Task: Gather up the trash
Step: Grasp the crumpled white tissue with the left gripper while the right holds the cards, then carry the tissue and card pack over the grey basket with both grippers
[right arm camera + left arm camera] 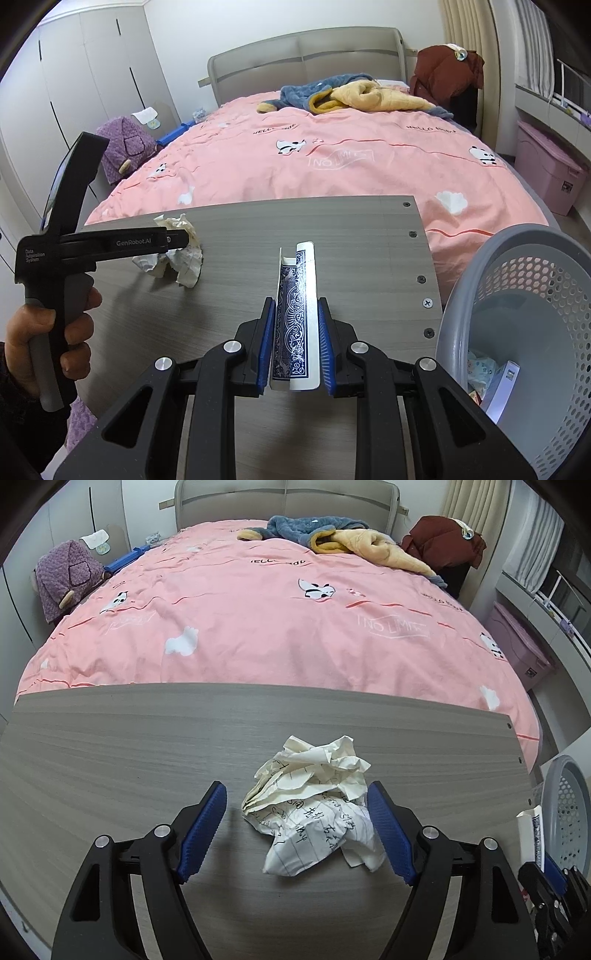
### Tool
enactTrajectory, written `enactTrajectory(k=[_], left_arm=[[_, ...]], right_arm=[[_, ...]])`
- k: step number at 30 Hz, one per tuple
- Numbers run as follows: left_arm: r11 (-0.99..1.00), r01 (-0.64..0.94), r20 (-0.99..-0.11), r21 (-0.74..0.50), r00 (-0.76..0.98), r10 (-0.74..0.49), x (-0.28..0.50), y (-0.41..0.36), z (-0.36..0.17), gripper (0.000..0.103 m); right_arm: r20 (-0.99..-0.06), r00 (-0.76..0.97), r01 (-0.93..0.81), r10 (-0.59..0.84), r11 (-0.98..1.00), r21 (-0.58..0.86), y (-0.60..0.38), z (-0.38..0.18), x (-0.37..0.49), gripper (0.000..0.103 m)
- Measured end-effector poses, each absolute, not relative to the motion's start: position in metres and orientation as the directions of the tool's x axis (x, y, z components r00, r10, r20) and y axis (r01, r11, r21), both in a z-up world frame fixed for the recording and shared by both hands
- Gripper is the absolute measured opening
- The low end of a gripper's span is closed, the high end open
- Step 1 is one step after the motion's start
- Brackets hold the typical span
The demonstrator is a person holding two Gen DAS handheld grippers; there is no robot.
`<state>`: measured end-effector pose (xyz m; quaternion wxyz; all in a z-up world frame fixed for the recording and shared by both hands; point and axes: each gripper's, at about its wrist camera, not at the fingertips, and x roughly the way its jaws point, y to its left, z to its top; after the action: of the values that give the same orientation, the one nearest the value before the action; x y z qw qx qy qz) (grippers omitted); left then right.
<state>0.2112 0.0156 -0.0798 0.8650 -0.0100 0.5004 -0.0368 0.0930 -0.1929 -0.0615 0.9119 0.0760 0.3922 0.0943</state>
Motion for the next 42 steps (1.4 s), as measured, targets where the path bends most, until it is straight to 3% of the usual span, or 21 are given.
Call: enactTrajectory(k=[5,13,27,42], left_arm=[[0.994,0.069,-0.870,-0.081,0.482,-0.104,0.211,0.016,-0.087,0.074],[0.984,0.096,-0.861,-0.149,0.476,-0.177,0.203,0.018,-0.088,0.059],[0.980,0.189,-0.770,-0.066,0.615,-0.171,0.147,-0.014,-0.037,0.058],[0.885,0.466,-0.736,-0.025,0.590,-0.331,0.089,-0.147,-0.020,0.058]], right_arm=[[-0.700,0.675,-0.111,0.232,0.971,0.214,-0.193,-0.061,0.092,0.022],[-0.696,0.681,-0.107,0.230,0.971,0.216,-0.194,-0.059,0.091,0.022],[-0.680,0.706,-0.065,0.195,0.975,0.213,-0.209,-0.045,0.071,0.022],[-0.657,0.754,0.135,0.025,0.972,0.192,-0.305,-0.029,0.010,0.022]])
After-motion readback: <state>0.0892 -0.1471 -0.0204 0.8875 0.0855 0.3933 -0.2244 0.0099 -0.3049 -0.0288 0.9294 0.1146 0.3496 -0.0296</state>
